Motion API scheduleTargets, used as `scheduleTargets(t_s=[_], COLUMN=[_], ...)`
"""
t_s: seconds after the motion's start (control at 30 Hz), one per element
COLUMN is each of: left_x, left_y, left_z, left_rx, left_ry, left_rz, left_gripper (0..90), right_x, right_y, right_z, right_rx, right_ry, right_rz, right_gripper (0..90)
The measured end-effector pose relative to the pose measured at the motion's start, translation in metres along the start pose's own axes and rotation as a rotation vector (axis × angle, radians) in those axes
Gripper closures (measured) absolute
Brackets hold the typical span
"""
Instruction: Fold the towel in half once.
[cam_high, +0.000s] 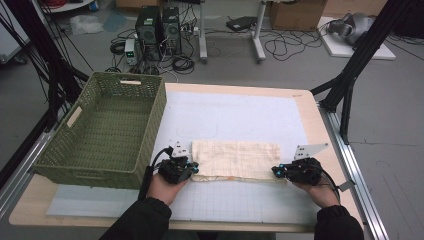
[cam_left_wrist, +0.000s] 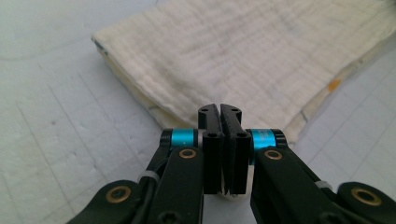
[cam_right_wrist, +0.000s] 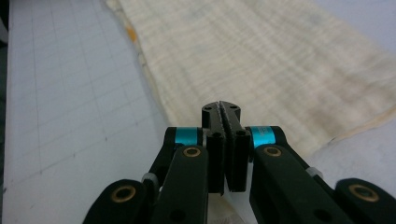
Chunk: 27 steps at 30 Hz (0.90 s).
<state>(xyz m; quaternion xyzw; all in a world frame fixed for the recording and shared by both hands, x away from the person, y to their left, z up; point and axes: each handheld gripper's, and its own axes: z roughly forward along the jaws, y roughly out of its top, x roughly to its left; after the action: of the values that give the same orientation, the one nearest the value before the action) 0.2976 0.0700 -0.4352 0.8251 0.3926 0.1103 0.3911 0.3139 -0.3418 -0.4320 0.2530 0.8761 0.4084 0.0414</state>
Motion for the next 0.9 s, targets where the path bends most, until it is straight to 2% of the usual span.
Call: scheduleTargets(t_s=[0.07,0.13,0.3,0.4,0.47,0.6,0.67,0.77,0.83,0.9], left_x=[0.001,0.0,-0.002,0.0,0.002,0.004,0.005,0.008,0.009,0.009], left_y=[-0.004,-0.004,-0.004,-0.005,-0.005,-0.003,-0.002,-0.002,-0.002,-0.002], left_z=[0.003,0.003,0.002,-0.001,-0.003,-0.007,-0.009,-0.011,-0.013,-0.013], left_rx=[0.007,0.007,-0.009,-0.03,-0.052,-0.09,-0.105,-0.118,-0.131,-0.135], left_ry=[-0.005,-0.001,0.01,0.007,0.012,0.01,0.003,-0.005,-0.008,-0.005], left_rz=[-0.006,0.006,0.049,0.058,0.062,0.066,0.072,0.064,0.042,0.043], left_gripper=[87.0,86.9,82.7,76.8,72.2,63.6,62.2,58.5,56.7,56.2], right_x=[0.001,0.002,0.0,0.001,0.0,0.0,0.0,0.001,0.002,0.002], right_y=[-0.002,-0.005,-0.008,-0.006,-0.006,-0.004,-0.003,-0.001,-0.001,-0.001], right_z=[0.004,0.008,0.008,0.005,0.002,-0.002,-0.004,-0.003,-0.002,-0.001], right_rx=[0.03,0.056,0.036,0.003,-0.038,-0.101,-0.134,-0.149,-0.138,-0.134], right_ry=[0.006,0.013,0.015,0.0,-0.002,-0.032,-0.025,-0.04,-0.047,-0.06], right_rz=[-0.001,0.001,0.008,0.018,0.031,0.054,0.075,0.077,0.08,0.087], right_gripper=[89.0,89.0,88.4,82.2,75.2,67.4,63.4,59.5,58.3,55.9])
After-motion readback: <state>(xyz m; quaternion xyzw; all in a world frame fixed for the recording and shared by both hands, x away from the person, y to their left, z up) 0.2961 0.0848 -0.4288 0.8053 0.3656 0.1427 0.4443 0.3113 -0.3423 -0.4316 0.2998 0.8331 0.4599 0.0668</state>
